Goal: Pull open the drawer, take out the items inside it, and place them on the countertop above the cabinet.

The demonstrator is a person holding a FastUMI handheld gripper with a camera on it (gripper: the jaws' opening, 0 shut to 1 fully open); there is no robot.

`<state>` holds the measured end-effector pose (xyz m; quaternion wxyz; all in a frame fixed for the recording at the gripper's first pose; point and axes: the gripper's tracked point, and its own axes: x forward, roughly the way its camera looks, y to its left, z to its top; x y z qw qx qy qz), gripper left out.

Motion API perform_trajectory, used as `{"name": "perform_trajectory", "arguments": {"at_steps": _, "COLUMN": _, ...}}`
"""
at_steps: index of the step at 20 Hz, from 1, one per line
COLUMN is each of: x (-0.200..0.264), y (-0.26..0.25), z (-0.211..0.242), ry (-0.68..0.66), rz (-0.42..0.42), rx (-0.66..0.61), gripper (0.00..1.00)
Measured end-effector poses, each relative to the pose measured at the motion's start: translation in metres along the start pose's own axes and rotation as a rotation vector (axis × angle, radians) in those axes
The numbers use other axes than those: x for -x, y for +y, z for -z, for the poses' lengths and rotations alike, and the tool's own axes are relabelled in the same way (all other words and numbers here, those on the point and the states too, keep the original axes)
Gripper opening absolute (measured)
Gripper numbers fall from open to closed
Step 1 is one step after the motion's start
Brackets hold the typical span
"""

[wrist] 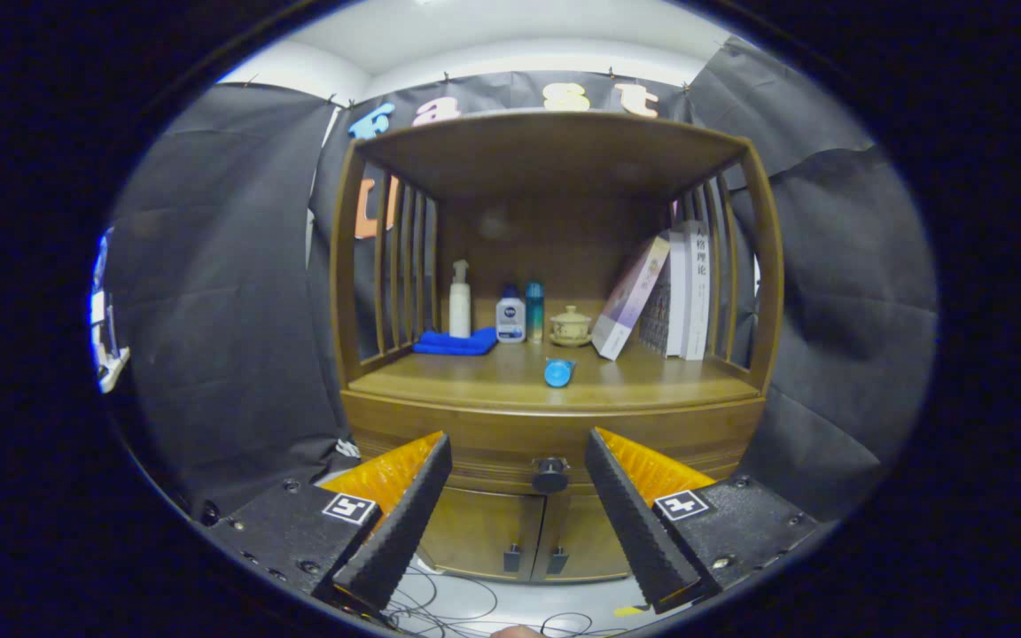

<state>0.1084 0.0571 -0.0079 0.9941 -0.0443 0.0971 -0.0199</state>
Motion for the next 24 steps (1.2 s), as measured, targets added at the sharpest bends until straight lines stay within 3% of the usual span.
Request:
{"name": "perform_trajectory", "arguments": {"at_steps": 8, "x": 0.112, "y": -0.018, "z": -0.06, "ry": -0.11, "rz": -0.021, "rx": -0.025, "gripper": 0.99}}
{"name": "perform_trajectory", "arguments": {"at_steps": 13, "x": 0.167, "y": -0.024, "z": -0.074, "ry": -0.171, "rz": -0.028, "rx": -0.024, "gripper": 0.99}}
{"name": "perform_trajectory", "arguments": {"at_steps": 24, "x": 0.207, "y": -0.024, "z": -0.1, "ry": -0.298, "rz": -0.064, "rx": -0.065, "gripper": 0.99}}
